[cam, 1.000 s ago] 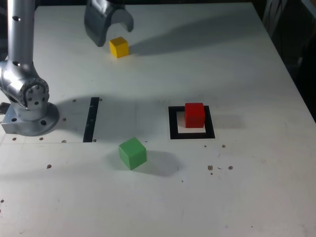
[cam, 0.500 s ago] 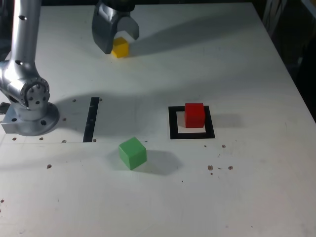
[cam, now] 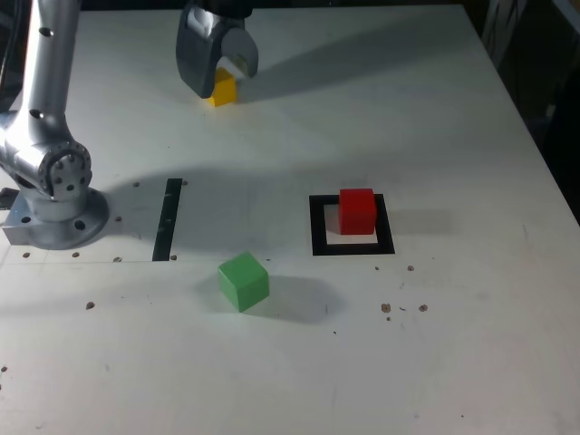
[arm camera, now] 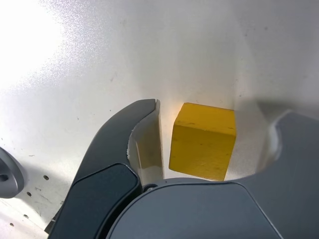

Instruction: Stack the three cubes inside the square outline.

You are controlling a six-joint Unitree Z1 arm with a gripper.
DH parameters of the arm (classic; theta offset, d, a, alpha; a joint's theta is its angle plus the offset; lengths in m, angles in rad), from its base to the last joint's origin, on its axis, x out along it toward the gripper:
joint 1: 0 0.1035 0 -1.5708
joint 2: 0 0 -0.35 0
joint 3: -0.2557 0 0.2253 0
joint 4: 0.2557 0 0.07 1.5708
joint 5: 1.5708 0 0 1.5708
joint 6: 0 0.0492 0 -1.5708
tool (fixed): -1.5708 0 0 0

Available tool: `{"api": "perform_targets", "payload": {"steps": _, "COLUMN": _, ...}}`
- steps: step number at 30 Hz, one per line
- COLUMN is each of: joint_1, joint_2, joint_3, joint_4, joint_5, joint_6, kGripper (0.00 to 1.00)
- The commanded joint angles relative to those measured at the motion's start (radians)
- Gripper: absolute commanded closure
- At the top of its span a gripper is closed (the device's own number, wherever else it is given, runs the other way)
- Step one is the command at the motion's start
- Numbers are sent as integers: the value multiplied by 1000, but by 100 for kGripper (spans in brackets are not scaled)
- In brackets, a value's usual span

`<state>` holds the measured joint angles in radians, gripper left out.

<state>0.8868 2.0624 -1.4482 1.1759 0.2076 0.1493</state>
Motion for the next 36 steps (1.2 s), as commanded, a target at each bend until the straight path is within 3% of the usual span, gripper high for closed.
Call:
{"api": "perform_targets", "payload": {"steps": 1, "joint_1": 3, "joint_2": 8, "joint_3": -2, "joint_4": 1, "joint_5": -5, "joint_6": 4, "kGripper": 46}}
{"api": "perform_targets", "payload": {"steps": 9, "joint_1": 13, "joint_2": 33, "joint_3": -2, "joint_4": -5, "joint_5": -37, "joint_6": 41, "kGripper": 50}}
{"api": "perform_targets", "payload": {"steps": 17, "joint_1": 15, "joint_2": 34, "joint_3": -6, "joint_4": -8, "joint_5": -39, "joint_6": 57, "kGripper": 65}}
{"api": "perform_targets", "payload": {"steps": 25, "joint_1": 1, "joint_2": 9, "joint_3": -13, "joint_4": 7, "joint_5": -35, "joint_6": 67, "kGripper": 67}}
{"api": "perform_targets", "payload": {"steps": 31, "joint_1": -111, "joint_2": -77, "joint_3": -10, "joint_4": 58, "joint_5": -29, "joint_6": 69, "kGripper": 67}}
{"api": "perform_targets", "payload": {"steps": 36, "joint_1": -349, "joint_2": -157, "joint_3": -45, "joint_4": 119, "joint_5": -29, "joint_6": 30, "kGripper": 67}}
